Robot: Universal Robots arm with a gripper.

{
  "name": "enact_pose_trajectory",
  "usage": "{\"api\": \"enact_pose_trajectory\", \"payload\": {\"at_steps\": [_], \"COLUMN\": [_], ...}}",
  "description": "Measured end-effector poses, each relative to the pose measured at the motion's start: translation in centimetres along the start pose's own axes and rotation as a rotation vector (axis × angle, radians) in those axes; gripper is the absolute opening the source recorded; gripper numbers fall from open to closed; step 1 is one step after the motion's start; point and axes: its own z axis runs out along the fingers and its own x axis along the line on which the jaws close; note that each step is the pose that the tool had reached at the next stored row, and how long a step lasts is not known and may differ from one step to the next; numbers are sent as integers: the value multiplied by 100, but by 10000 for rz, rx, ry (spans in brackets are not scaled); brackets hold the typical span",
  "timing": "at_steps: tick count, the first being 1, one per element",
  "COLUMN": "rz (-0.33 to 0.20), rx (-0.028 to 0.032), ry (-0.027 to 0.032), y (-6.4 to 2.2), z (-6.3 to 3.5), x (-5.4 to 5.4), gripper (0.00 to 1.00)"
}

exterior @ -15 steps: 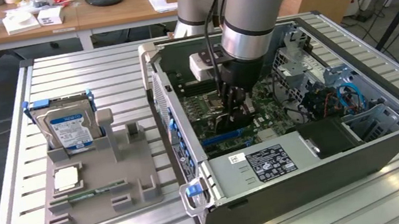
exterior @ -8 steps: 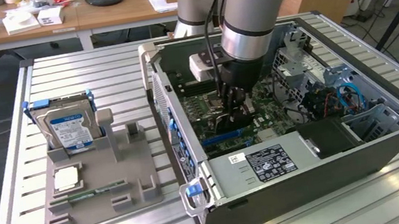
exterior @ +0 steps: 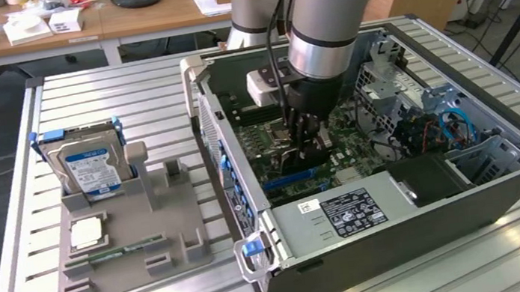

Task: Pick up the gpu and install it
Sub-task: 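Insert the gpu into the slot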

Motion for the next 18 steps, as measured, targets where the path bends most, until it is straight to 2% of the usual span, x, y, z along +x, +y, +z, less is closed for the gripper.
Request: {"api": "enact_pose_trajectory", "payload": {"at_steps": [18], "rz": [-5], "rx": [13], "ry": [2], "y": [2], "z": [36], "x": [0], "gripper": [26]}}
